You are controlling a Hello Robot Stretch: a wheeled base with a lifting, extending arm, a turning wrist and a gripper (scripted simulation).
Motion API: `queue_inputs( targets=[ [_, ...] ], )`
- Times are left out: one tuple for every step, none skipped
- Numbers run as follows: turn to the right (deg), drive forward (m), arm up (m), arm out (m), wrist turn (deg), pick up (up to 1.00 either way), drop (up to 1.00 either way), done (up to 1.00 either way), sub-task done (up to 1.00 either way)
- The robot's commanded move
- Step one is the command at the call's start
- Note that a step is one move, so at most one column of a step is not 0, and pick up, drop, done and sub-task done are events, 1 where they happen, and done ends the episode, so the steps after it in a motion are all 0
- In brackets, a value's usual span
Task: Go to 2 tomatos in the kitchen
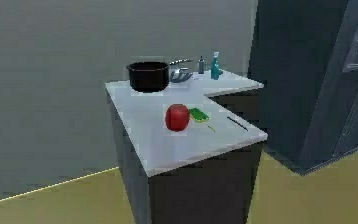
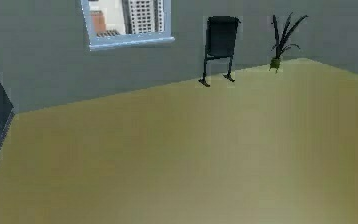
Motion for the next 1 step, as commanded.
queue_inputs(
  targets=[
    [0.0, 0.00, 0.00, 0.00, 0.0, 0.00, 0.00, 1.00, 0.00]
  ],
)
